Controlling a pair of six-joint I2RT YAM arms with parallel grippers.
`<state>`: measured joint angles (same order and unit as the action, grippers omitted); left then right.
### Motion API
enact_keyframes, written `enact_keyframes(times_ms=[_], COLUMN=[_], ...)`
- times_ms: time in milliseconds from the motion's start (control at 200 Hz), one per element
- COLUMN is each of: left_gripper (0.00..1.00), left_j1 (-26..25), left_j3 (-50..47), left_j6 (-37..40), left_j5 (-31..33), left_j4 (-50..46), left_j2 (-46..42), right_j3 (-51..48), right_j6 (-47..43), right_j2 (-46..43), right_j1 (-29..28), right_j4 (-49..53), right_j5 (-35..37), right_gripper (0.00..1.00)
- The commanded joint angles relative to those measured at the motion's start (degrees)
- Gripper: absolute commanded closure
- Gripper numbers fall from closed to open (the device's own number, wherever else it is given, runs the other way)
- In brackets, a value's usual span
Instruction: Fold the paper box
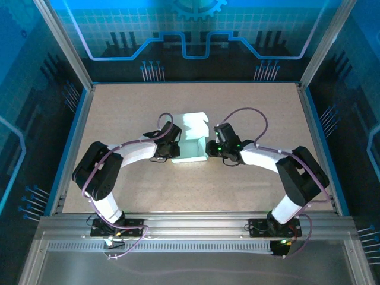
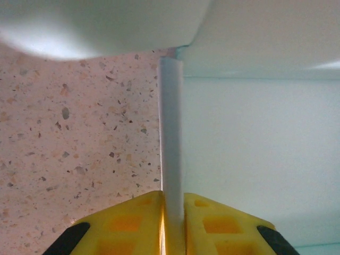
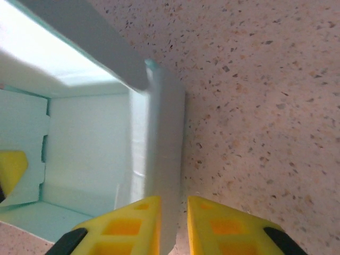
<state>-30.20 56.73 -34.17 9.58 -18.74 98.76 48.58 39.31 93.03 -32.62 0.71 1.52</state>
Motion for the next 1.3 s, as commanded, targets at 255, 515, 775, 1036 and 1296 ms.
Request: enact_keyframes(times_ms=[255, 515, 775, 1036, 1296], left_gripper=[0.82, 0.82, 0.82, 0.82, 0.82], left_j1=[-0.39, -0.35, -0.33, -0.45, -0.48], left_j3=[0.93, 1.1, 1.05, 0.93, 0.51], left_j6=[0.95, 1.04, 0.99, 1.07, 1.02], left_j5=[-1.23, -1.5, -1.66, -1.76, -1.63], left_j4=[-0.48, -0.51, -0.42, -0.32, -0.16], left_j2=[-0.85, -0.51, -0.52, -1.02, -1.38], right_j3=[-0.33, 0.64, 4.91, 14.04, 21.55], right_j6=[2.02, 2.35, 0.57, -2.63, -3.98], right_j2=[1.21, 4.85, 6.65, 10.67, 15.36], right_j1=[1.29, 1.2, -0.95, -6.42, -10.42], right_j4=[-4.46, -4.66, 1.93, 17.79, 26.76], right_j5=[-3.43, -5.62, -2.03, 11.45, 19.48], right_gripper=[0.69, 0.78, 0.82, 0.83, 0.86])
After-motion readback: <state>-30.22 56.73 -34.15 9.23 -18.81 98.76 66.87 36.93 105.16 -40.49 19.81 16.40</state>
